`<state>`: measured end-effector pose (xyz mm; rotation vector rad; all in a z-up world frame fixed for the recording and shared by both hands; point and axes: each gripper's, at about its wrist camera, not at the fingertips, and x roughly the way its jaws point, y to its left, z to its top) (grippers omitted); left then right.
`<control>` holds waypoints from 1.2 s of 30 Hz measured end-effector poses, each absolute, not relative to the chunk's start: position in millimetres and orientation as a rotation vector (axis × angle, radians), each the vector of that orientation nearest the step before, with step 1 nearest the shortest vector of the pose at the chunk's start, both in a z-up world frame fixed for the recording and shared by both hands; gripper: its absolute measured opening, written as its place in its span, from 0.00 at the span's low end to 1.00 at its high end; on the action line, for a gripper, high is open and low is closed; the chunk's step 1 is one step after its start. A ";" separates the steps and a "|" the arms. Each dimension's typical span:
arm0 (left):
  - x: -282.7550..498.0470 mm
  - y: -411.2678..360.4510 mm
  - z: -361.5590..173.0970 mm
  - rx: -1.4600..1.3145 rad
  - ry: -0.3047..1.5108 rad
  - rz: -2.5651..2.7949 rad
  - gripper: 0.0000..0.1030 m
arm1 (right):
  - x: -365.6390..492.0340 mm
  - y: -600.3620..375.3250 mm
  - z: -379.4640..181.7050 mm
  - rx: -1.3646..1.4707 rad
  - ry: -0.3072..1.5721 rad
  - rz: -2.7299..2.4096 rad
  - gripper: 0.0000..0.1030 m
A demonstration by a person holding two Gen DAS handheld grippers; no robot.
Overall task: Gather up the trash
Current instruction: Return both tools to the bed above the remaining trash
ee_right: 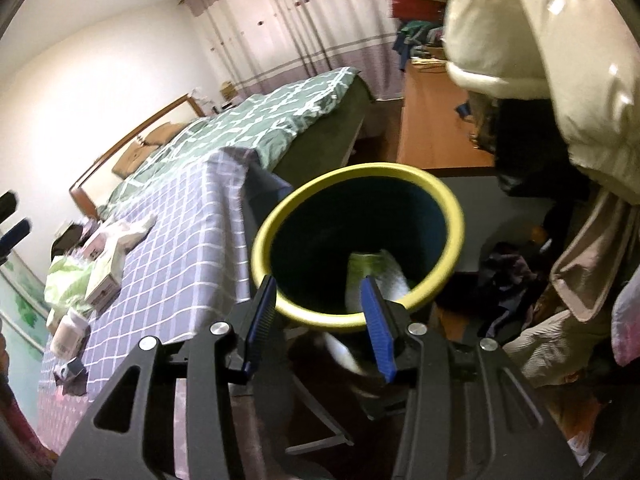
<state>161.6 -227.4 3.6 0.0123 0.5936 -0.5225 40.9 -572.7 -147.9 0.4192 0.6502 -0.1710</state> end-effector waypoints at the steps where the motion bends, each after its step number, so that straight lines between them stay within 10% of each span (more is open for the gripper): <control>1: 156.2 -203.2 5.3 0.000 0.580 -0.478 0.95 | 43.1 -566.5 -146.8 0.411 0.654 -0.163 0.41; 21: 91.2 50.4 -27.8 -0.180 0.557 -0.048 0.95 | 121.0 -334.4 -135.0 0.126 0.782 0.235 0.43; 29: 94.0 52.8 -36.8 -0.195 0.579 -0.063 0.95 | 179.5 -294.3 -130.5 0.017 0.774 0.265 0.77; 36: 104.2 44.4 -47.9 -0.190 0.610 -0.092 0.95 | 190.4 -288.6 -128.5 -0.012 0.781 0.223 0.78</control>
